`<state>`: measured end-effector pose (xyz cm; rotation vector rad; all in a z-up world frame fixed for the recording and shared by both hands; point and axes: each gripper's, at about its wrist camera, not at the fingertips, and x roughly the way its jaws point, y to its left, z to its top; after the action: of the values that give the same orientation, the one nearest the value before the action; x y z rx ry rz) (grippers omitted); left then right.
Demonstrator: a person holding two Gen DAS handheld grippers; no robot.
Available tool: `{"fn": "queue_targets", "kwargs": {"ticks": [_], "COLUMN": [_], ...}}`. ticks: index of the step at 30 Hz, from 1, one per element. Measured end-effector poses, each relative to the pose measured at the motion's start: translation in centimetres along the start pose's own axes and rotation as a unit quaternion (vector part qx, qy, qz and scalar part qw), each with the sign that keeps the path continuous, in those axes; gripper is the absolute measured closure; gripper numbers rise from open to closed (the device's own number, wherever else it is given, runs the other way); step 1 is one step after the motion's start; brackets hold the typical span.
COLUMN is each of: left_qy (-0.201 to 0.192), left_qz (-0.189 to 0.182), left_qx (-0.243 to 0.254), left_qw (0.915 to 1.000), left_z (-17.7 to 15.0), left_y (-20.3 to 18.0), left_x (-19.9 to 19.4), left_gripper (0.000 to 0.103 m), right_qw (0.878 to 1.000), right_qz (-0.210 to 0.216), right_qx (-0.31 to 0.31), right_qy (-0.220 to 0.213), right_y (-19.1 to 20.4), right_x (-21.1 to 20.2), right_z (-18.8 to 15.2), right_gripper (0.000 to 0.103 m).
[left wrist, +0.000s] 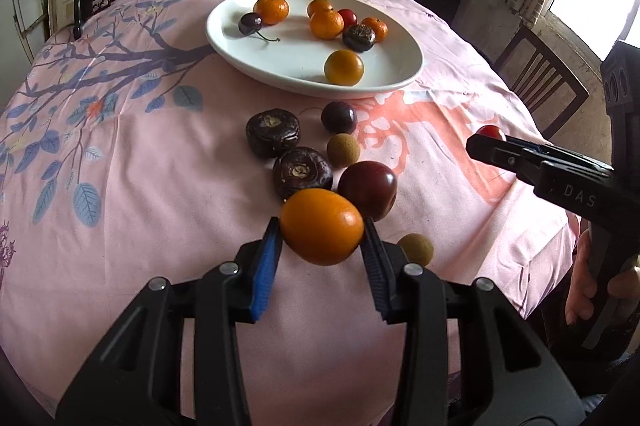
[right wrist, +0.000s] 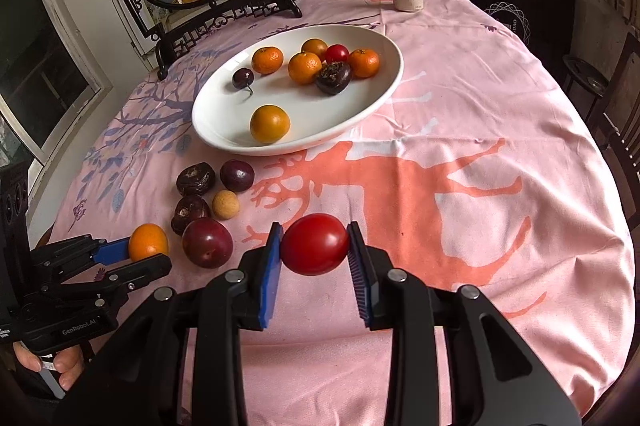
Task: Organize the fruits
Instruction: 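Grasp a red tomato with the right tool while the left tool grasps a mandarin, then carry both fruits over the white plate and open both tools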
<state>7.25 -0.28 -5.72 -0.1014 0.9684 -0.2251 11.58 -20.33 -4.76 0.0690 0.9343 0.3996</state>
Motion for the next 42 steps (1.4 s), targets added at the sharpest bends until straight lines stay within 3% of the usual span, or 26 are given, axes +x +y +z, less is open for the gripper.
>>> {"fn": "queue_targets", "kwargs": {"ticks": [11, 19, 25, 31, 36, 42], "left_qy": [-0.038, -0.051, -0.039, -0.004, 0.025, 0.034], "left_qz": [0.011, 0.011, 0.022, 0.041, 0.045, 0.043], "left_qx": [-0.015, 0.013, 0.033, 0.022, 0.012, -0.002], "left_qw": [0.9991, 0.9986, 0.9984, 0.9989, 0.9986, 0.9985], "left_z": [3.1, 7.5, 13.6, 18.9, 20.2, 20.9], "left_y": [2.7, 2.2, 1.4, 1.5, 2.2, 2.8], "left_x": [-2.9, -3.0, 0.9, 7.7, 11.2, 12.4], "left_gripper": [0.063, 0.063, 0.062, 0.062, 0.062, 0.061], "right_qw": [1.000, 1.000, 0.997, 0.994, 0.993, 0.993], "right_qz": [-0.003, -0.006, -0.035, -0.076, -0.088, -0.095], "right_qx": [-0.012, -0.027, -0.070, -0.084, -0.073, -0.068], "right_qy": [0.003, 0.007, -0.006, -0.001, 0.030, 0.029], "right_y": [0.9, 1.4, 2.4, 1.1, -0.8, -1.5], "right_x": [0.2, 0.8, 1.8, 6.3, 9.8, 11.2], "right_z": [0.1, 1.2, 5.8, 11.3, 13.0, 13.7], "right_gripper": [0.071, 0.071, 0.071, 0.071, 0.071, 0.070]}}
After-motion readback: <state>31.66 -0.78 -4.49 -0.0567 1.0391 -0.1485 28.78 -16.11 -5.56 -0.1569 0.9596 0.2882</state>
